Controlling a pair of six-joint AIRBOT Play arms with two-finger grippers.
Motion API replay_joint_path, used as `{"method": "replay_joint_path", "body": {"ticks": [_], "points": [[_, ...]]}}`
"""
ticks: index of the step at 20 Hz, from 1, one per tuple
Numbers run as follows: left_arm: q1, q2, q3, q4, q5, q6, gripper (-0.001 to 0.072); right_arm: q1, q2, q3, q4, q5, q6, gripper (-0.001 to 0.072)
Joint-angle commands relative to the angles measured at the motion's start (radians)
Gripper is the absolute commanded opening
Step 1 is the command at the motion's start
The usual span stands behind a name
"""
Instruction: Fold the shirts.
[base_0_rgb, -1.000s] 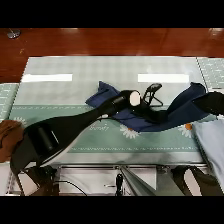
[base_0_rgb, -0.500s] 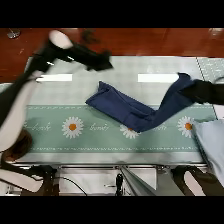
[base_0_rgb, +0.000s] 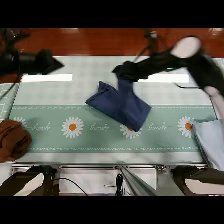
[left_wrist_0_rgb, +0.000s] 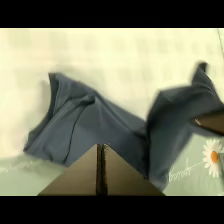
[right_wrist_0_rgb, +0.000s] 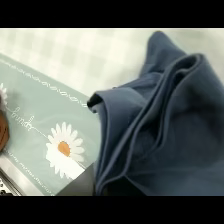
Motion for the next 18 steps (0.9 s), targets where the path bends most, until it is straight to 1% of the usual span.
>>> {"method": "replay_joint_path", "body": {"ticks": [1, 2, 4, 5, 6, 7, 9, 11, 12, 14, 15, 16, 17, 18], "points": [[0.024, 0.234, -0.301, 0.005, 0.063, 0.031, 0.0028, 0.088, -0.242, 0.185, 0.000, -0.019, 0.040, 0.0018], [0.025, 0.268, -0.360, 0.005, 0.069, 0.031, 0.0028, 0.093, -0.291, 0.222, 0.008, -0.015, 0.063, 0.0018], [0.025, 0.292, -0.438, 0.005, 0.088, 0.031, 0.0029, 0.100, -0.362, 0.262, 0.075, -0.019, 0.064, 0.0022], [0.024, 0.288, -0.461, 0.005, 0.099, 0.031, 0.0029, 0.100, -0.390, 0.276, 0.113, -0.016, 0.064, 0.0213], [0.025, 0.282, -0.476, 0.005, 0.114, 0.031, 0.0028, 0.100, -0.410, 0.284, 0.162, 0.002, 0.060, 0.0512], [0.025, 0.274, -0.486, 0.005, 0.132, 0.031, 0.0028, 0.095, -0.417, 0.286, 0.203, 0.028, 0.038, 0.0635], [0.025, 0.261, -0.489, 0.005, 0.157, 0.031, 0.0029, 0.055, -0.393, 0.286, 0.219, 0.113, 0.030, 0.0635], [0.025, 0.260, -0.489, 0.005, 0.164, 0.031, 0.0029, -0.021, -0.319, 0.286, 0.146, 0.231, 0.024, 0.0636], [0.025, 0.260, -0.489, 0.005, 0.156, 0.031, 0.0028, -0.063, -0.257, 0.286, 0.051, 0.285, 0.031, 0.0635], [0.025, 0.260, -0.491, 0.005, 0.145, 0.031, 0.0028, -0.133, -0.106, 0.270, -0.228, 0.377, 0.084, 0.0636], [0.025, 0.260, -0.491, 0.005, 0.145, 0.031, 0.0029, -0.162, -0.011, 0.228, -0.386, 0.397, 0.114, 0.0636], [0.025, 0.260, -0.491, 0.005, 0.148, 0.031, 0.0028, -0.187, 0.089, 0.154, -0.515, 0.382, 0.144, 0.0636], [0.025, 0.260, -0.491, 0.005, 0.153, 0.031, 0.0029, -0.216, 0.206, 0.037, -0.610, 0.329, 0.187, 0.0636], [0.024, 0.260, -0.491, 0.005, 0.156, 0.031, 0.0029, -0.246, 0.319, -0.102, -0.655, 0.251, 0.231, 0.0636]]}}
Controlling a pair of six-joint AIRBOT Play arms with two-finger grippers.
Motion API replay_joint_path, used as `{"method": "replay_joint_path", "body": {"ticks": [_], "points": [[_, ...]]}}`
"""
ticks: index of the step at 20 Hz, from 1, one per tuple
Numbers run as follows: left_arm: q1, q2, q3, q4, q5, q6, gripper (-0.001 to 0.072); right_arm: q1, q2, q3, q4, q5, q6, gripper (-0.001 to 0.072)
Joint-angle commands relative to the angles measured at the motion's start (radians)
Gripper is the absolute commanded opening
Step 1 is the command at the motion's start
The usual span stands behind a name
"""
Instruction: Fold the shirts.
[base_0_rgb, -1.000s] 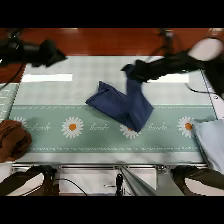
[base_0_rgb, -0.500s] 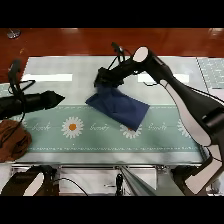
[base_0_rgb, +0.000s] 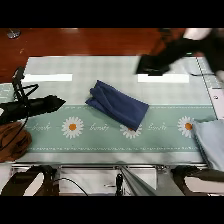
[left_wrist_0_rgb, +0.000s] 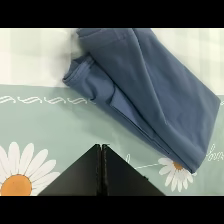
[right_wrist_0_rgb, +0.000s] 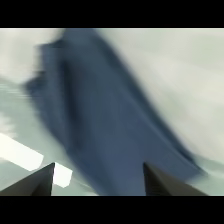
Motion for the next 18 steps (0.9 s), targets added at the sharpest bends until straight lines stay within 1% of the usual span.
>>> {"method": "replay_joint_path", "body": {"ticks": [1, 3, 4, 5, 6, 7, 8, 9, 11, 14, 15, 16, 18], "points": [[0.000, 0.001, -0.003, 0.001, 0.008, 0.000, 0.0028, -0.109, 0.373, -0.386, -0.320, -0.158, 0.167, 0.0636], [0.000, 0.000, -0.005, 0.001, 0.009, 0.000, 0.0028, -0.137, 0.565, -0.724, -0.290, -0.378, 0.315, 0.0635], [0.000, 0.000, -0.008, 0.001, 0.009, 0.000, 0.0028, -0.137, 0.625, -0.868, -0.257, -0.479, 0.390, 0.0635], [0.000, 0.000, -0.014, 0.001, 0.012, 0.000, 0.0028, -0.133, 0.660, -0.997, -0.182, -0.575, 0.453, 0.0635], [0.000, 0.000, -0.021, 0.000, 0.016, 0.000, 0.0028, -0.133, 0.665, -1.094, -0.068, -0.655, 0.470, 0.0635], [0.000, 0.000, -0.027, 0.000, 0.016, 0.000, 0.0028, -0.133, 0.651, -1.174, 0.071, -0.734, 0.432, 0.0633], [0.000, 0.000, -0.030, 0.000, 0.016, 0.000, 0.0028, -0.133, 0.621, -1.217, 0.187, -0.778, 0.350, 0.0632], [0.000, 0.000, -0.031, 0.000, 0.016, 0.000, 0.0028, -0.134, 0.572, -1.223, 0.261, -0.785, 0.242, 0.0631], [0.000, 0.000, -0.031, 0.001, 0.016, 0.000, 0.0029, -0.134, 0.451, -1.191, 0.392, -0.739, 0.062, 0.0631], [0.000, 0.000, -0.031, 0.000, 0.016, 0.000, 0.0028, -0.134, 0.250, -1.122, 0.653, -0.579, -0.248, 0.0631], [0.000, 0.000, -0.031, 0.000, 0.016, 0.000, 0.0029, -0.134, 0.194, -1.099, 0.722, -0.547, -0.315, 0.0630], [0.001, 0.000, -0.031, 0.000, 0.015, 0.000, 0.0028, -0.133, 0.151, -1.078, 0.764, -0.540, -0.351, 0.0630], [0.000, 0.000, -0.031, 0.000, 0.015, -0.001, 0.0028, -0.133, 0.093, -1.037, 0.785, -0.546, -0.365, 0.0622]]}}
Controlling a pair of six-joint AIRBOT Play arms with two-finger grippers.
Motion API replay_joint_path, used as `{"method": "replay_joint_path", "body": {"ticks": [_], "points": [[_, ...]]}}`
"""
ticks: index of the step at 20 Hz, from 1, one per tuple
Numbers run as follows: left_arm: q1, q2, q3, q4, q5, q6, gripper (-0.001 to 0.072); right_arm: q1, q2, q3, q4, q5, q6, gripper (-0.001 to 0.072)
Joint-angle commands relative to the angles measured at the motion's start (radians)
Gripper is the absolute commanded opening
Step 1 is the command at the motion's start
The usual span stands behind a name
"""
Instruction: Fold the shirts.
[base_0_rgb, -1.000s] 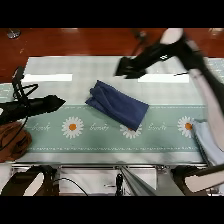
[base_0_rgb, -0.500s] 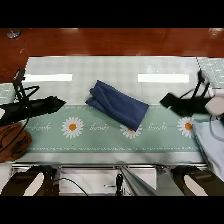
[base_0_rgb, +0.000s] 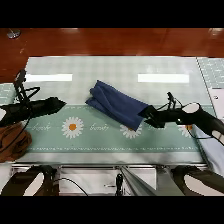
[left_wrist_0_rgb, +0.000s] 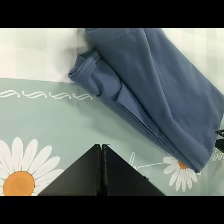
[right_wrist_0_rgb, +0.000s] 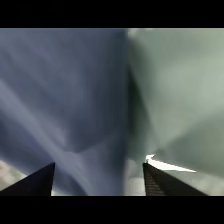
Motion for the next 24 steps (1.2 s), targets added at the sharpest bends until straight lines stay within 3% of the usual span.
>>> {"method": "replay_joint_path", "body": {"ticks": [1, 2, 3, 4, 5, 7, 12, 15, 20, 24], "points": [[0.000, 0.000, 0.000, 0.000, -0.001, -0.001, 0.0028, 0.000, -0.138, 0.073, 0.149, 0.045, -0.148, 0.0617], [0.000, 0.000, 0.000, 0.000, 0.000, -0.001, 0.0029, 0.007, -0.160, 0.099, 0.152, 0.050, -0.148, 0.0593], [0.000, 0.000, 0.000, 0.000, 0.000, -0.001, 0.0028, 0.026, -0.183, 0.132, 0.151, 0.050, -0.148, 0.0474], [0.000, 0.000, 0.000, -0.001, 0.000, -0.001, 0.0028, 0.053, -0.201, 0.171, 0.151, 0.054, -0.158, 0.0185], [0.000, 0.000, 0.000, -0.001, 0.000, -0.002, 0.0029, 0.082, -0.209, 0.218, 0.148, 0.063, -0.197, 0.0017], [0.000, 0.000, 0.000, -0.001, 0.000, -0.009, 0.0029, 0.113, -0.211, 0.362, 0.071, 0.113, -0.181, 0.0017], [0.000, 0.000, 0.000, -0.010, -0.012, -0.012, 0.0029, 0.115, -0.210, 0.899, -0.315, 0.386, 0.056, 0.0017], [0.000, 0.000, 0.000, -0.034, -0.008, -0.011, 0.0029, 0.115, -0.210, 1.138, -0.523, 0.469, 0.193, 0.0017], [0.000, 0.000, 0.000, -0.034, -0.011, -0.011, 0.0029, -0.019, -0.207, 1.357, -0.566, 0.653, 0.308, 0.0017], [0.000, 0.000, 0.000, -0.034, -0.011, -0.011, 0.0029, -0.213, -0.113, 1.387, -0.566, 0.736, 0.394, 0.0016]]}}
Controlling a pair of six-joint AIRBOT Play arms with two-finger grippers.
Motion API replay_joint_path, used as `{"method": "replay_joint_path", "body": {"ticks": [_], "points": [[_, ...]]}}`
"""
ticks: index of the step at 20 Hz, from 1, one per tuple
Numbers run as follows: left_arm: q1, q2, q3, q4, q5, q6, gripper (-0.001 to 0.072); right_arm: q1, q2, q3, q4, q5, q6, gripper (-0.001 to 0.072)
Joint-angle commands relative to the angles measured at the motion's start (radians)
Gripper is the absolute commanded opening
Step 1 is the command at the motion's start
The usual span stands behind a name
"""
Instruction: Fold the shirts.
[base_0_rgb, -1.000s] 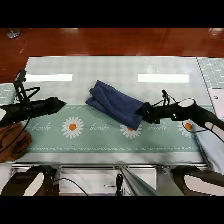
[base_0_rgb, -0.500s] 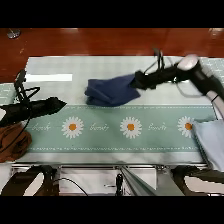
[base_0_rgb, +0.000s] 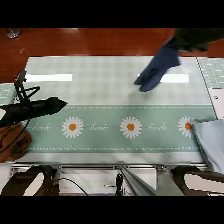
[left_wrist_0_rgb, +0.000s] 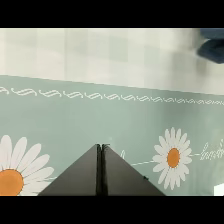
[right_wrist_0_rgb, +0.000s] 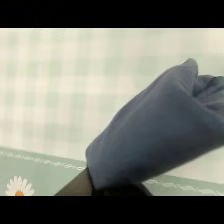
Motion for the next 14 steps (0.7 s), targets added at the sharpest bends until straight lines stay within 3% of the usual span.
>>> {"method": "replay_joint_path", "body": {"ticks": [1, 3, 5, 11, 14], "points": [[0.000, 0.000, 0.000, 0.000, 0.000, 0.000, 0.0029, -0.185, 0.083, 0.046, -0.024, 0.116, 0.098, 0.0016], [0.000, 0.000, 0.000, 0.000, 0.000, 0.000, 0.0029, -0.314, 0.130, 0.045, -0.036, 0.210, 0.112, 0.0016], [0.000, 0.000, 0.000, 0.000, 0.000, 0.000, 0.0029, -0.428, 0.168, 0.045, -0.144, 0.367, 0.099, 0.0015], [0.000, 0.000, 0.000, 0.000, 0.004, 0.000, 0.0029, -0.707, 0.423, -0.260, -0.248, 0.383, 0.032, 0.0017], [0.000, 0.000, 0.000, 0.000, 0.003, 0.000, 0.0029, -0.849, 0.549, -0.465, -0.449, 0.382, -0.004, 0.0016]]}}
